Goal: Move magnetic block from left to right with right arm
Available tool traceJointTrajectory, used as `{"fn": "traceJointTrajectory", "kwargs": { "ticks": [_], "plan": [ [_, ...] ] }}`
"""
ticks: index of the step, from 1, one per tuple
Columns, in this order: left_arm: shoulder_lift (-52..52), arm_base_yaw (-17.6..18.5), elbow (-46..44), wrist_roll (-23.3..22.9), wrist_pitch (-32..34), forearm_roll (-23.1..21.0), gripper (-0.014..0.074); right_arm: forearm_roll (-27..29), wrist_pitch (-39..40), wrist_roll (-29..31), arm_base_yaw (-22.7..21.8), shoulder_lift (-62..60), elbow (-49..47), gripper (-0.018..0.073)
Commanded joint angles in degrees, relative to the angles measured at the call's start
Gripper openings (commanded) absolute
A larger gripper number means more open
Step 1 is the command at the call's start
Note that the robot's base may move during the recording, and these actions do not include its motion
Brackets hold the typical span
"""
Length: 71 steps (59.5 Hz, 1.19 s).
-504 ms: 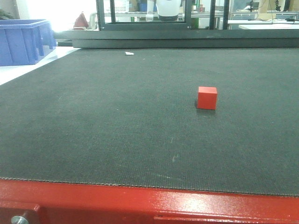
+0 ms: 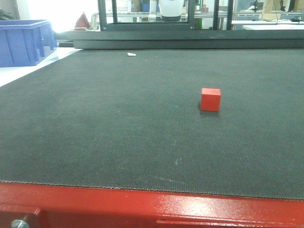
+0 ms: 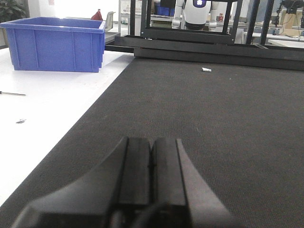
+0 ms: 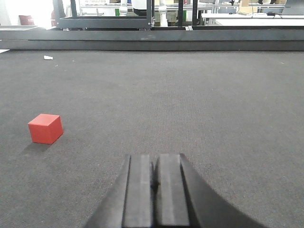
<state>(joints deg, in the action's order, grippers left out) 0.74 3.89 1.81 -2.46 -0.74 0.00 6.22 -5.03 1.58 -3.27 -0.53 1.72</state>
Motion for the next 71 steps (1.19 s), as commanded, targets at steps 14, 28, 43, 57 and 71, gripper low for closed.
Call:
{"fn": "traceJointTrajectory", "kwargs": {
  "ticks": [14,28,43,57,71],
  "plan": [
    [0.8,0.1,0.6,-0.2,5.1,0.0,-0.0116,-0.1,8.2,0.2,-0.3,-1.1,-0.3,0.0064],
    [0.8,0.1,0.6,-0.2,5.1,0.0,-0.0116,-0.1,10.7,0.2,-0.3,-0.9,-5.5,0.0064],
    [0.8,0.1,0.6,-0.2,5.1,0.0,-0.0116,-0.1,5.9,0.2,-0.3,12.2,-21.0,0.0197],
    [0.8,0.1,0.6,-0.2,5.1,0.0,-0.0116,-0.1,-0.2,0.0,0.7,31.8,-33.4,0.0586],
    [0.8,0.1,0.6,-0.2,5.1,0.0,-0.0116,-0.1,-13.5,-4.0,10.5,51.5,-49.8,0.0634]
  ]
}}
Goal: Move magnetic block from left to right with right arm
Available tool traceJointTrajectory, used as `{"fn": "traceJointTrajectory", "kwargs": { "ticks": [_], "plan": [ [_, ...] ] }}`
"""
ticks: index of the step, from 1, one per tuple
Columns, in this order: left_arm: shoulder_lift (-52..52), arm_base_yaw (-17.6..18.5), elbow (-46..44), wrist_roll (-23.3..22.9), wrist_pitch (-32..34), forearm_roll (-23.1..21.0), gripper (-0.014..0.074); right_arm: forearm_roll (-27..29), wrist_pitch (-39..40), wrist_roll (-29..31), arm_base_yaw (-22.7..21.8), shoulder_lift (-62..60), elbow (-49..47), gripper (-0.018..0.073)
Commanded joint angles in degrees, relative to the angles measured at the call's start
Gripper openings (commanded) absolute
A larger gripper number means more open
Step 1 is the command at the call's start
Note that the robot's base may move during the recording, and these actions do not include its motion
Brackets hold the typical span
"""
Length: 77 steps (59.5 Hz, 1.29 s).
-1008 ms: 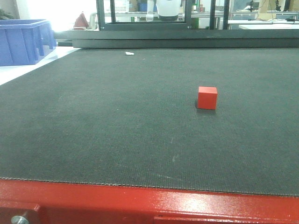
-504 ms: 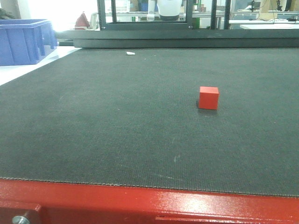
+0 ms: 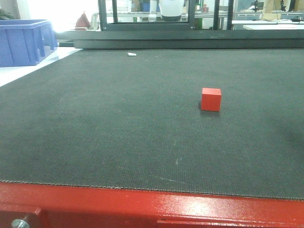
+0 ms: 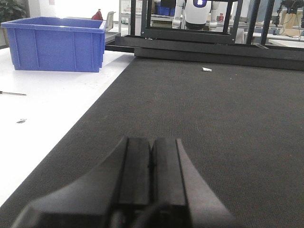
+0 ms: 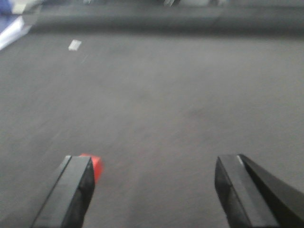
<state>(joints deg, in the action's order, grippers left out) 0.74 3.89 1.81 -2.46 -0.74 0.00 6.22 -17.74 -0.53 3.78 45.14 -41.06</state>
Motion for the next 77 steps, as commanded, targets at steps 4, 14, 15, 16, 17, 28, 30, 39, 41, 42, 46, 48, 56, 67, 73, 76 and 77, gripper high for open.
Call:
{"fn": "traceJointTrajectory", "kwargs": {
  "ticks": [4,14,15,16,17,28,30,39,41,42,46,48,56,67,73,76,77],
  "plan": [
    [0.8,0.1,0.6,-0.2,5.1,0.0,-0.0116,-0.4,-4.6,-4.4,6.2,11.8,-11.7,0.0634],
    [0.8,0.1,0.6,-0.2,5.1,0.0,-0.0116,-4.1,-15.0,-14.9,13.3,25.7,-24.5,0.0632],
    [0.8,0.1,0.6,-0.2,5.1,0.0,-0.0116,-4.7,-15.9,-15.9,13.8,26.7,-25.5,0.0632],
    [0.8,0.1,0.6,-0.2,5.1,0.0,-0.0116,-5.6,-17.1,-17.5,14.6,28.3,-26.9,0.0632],
    [0.8,0.1,0.6,-0.2,5.1,0.0,-0.0116,-6.2,-17.9,-18.6,15.1,29.3,-27.9,0.0632],
    [0.8,0.1,0.6,-0.2,5.1,0.0,-0.0116,-14.1,-27.4,-32.3,19.9,41.3,-39.4,0.0632],
    [0.8,0.1,0.6,-0.2,5.1,0.0,-0.0116,-15.2,-28.6,-34.3,20.4,43.2,-41.1,0.0632],
    [0.8,0.1,0.6,-0.2,5.1,0.0,-0.0116,-16.7,-31.5,-38.1,20.7,50.6,-46.6,0.0632],
    [0.8,0.1,0.6,-0.2,5.1,0.0,-0.0116,-16.9,-31.9,-38.2,20.7,52.1,-47.7,0.0632],
    [0.8,0.1,0.6,-0.2,5.1,0.0,-0.0116,-17.1,-32.2,-38.3,20.7,52.7,-48.1,0.0632],
    [0.8,0.1,0.6,-0.2,5.1,0.0,-0.0116,-17.6,-32.7,-38.4,20.7,55.3,-50.2,0.0632],
    [0.8,0.1,0.6,-0.2,5.1,0.0,-0.0116,-17.9,-32.8,-38.4,20.7,56.7,-50.9,0.0632],
    [0.8,0.1,0.6,-0.2,5.1,0.0,-0.0116,-18.0,-33.4,-38.4,20.4,60.9,-53.2,0.0632],
    [0.8,0.1,0.6,-0.2,5.1,0.0,-0.0116,-18.1,-33.5,-38.4,19.2,64.6,-54.0,0.0632],
    [0.8,0.1,0.6,-0.2,5.1,0.0,-0.0116,-18.1,-33.0,-38.4,18.4,65.7,-54.0,0.0632],
    [0.8,0.1,0.6,-0.2,5.1,0.0,-0.0116,-18.1,-32.5,-38.4,18.3,66.0,-54.0,0.0632],
    [0.8,0.1,0.6,-0.2,5.1,0.0,-0.0116,-18.1,-32.1,-38.4,18.2,66.1,-54.0,0.0632]
  ]
}}
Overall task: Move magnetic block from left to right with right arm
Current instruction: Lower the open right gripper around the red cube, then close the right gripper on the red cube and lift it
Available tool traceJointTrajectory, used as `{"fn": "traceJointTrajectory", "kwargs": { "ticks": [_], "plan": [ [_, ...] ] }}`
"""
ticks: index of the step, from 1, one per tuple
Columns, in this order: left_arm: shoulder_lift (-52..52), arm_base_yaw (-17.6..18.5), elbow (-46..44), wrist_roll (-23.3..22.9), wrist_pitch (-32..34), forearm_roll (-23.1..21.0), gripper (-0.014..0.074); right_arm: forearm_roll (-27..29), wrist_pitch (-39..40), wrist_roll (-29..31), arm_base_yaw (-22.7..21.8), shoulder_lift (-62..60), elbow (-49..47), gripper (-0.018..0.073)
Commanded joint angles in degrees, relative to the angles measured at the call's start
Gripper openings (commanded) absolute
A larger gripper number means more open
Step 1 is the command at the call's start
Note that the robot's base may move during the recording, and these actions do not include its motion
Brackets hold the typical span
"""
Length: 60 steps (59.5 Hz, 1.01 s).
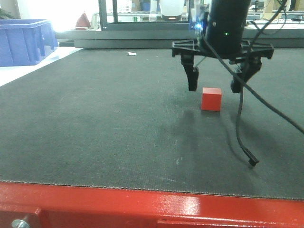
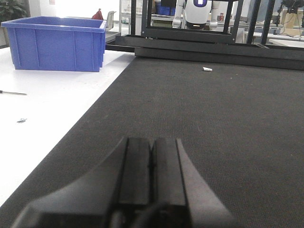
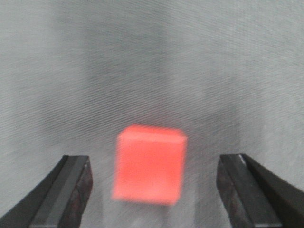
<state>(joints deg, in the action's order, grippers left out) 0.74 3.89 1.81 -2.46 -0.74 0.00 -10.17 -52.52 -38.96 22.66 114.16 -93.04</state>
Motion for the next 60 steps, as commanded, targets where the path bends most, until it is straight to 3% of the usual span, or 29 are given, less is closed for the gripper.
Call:
{"fn": "traceJointTrajectory", "kwargs": {
  "ticks": [1,21,26,33,37,49,60],
  "plan": [
    [0.8,0.1,0.6,-0.2,5.1,0.0,-0.0116,-1.7,2.9,0.1,-0.7,-2.8,-2.0,0.0632],
    [0.8,0.1,0.6,-0.2,5.1,0.0,-0.0116,1.1,5.2,0.1,-0.8,0.0,-2.0,0.0607],
    [0.8,0.1,0.6,-0.2,5.1,0.0,-0.0116,1.0,5.3,0.1,-0.8,0.1,-2.0,0.0505],
    [0.8,0.1,0.6,-0.2,5.1,0.0,-0.0116,1.0,5.3,0.1,-0.8,0.1,-2.0,0.0282],
    [0.8,0.1,0.6,-0.2,5.1,0.0,-0.0116,0.8,5.2,0.1,-0.8,-0.2,-2.4,0.022],
    [0.8,0.1,0.6,-0.2,5.1,0.0,-0.0116,-1.4,4.6,2.4,-1.1,-4.2,-4.2,0.0215],
    [0.8,0.1,0.6,-0.2,5.1,0.0,-0.0116,-1.8,4.7,11.5,-2.5,-12.8,-0.4,0.0215]
  ]
}}
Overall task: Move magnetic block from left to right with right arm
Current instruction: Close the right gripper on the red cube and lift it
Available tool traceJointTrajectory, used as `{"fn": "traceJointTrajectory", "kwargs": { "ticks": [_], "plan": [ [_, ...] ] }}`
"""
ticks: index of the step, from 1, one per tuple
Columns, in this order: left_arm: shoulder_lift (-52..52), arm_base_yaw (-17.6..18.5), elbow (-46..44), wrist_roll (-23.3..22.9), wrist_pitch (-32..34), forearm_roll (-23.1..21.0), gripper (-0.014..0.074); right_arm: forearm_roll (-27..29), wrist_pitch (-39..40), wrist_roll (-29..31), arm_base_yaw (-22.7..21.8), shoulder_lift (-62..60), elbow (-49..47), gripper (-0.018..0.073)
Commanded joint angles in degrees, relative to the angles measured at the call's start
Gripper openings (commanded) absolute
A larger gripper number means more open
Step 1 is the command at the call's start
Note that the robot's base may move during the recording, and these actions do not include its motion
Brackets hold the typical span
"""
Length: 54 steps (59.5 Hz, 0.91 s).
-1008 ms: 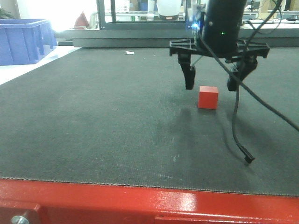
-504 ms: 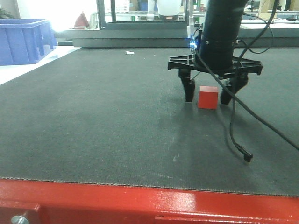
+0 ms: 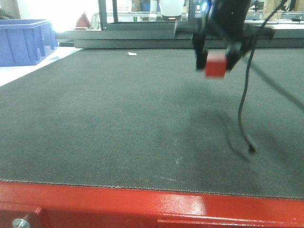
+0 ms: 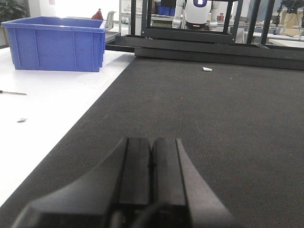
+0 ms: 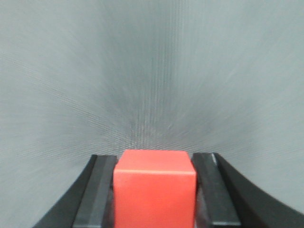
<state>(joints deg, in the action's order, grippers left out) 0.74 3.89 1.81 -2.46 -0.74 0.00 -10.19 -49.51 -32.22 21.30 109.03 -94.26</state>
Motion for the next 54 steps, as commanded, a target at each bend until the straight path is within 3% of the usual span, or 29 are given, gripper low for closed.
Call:
{"fn": "traceJointTrajectory", "kwargs": {
  "ticks": [1,18,29,44,54],
  "plan": [
    [0.8,0.1,0.6,-0.2,5.1,0.0,-0.0116,-1.8,1.8,5.5,-1.4,-8.5,1.5,0.0215],
    [0.8,0.1,0.6,-0.2,5.1,0.0,-0.0116,-1.4,5.4,17.2,-10.7,-27.2,22.5,0.0215],
    [0.8,0.1,0.6,-0.2,5.1,0.0,-0.0116,0.0,8.3,20.0,-16.8,-40.6,36.0,0.0215],
    [0.8,0.1,0.6,-0.2,5.1,0.0,-0.0116,1.7,13.5,20.9,-17.7,-60.3,51.6,0.0215],
    [0.8,0.1,0.6,-0.2,5.1,0.0,-0.0116,1.9,15.1,20.9,-17.5,-72.9,57.2,0.0215]
  ]
}}
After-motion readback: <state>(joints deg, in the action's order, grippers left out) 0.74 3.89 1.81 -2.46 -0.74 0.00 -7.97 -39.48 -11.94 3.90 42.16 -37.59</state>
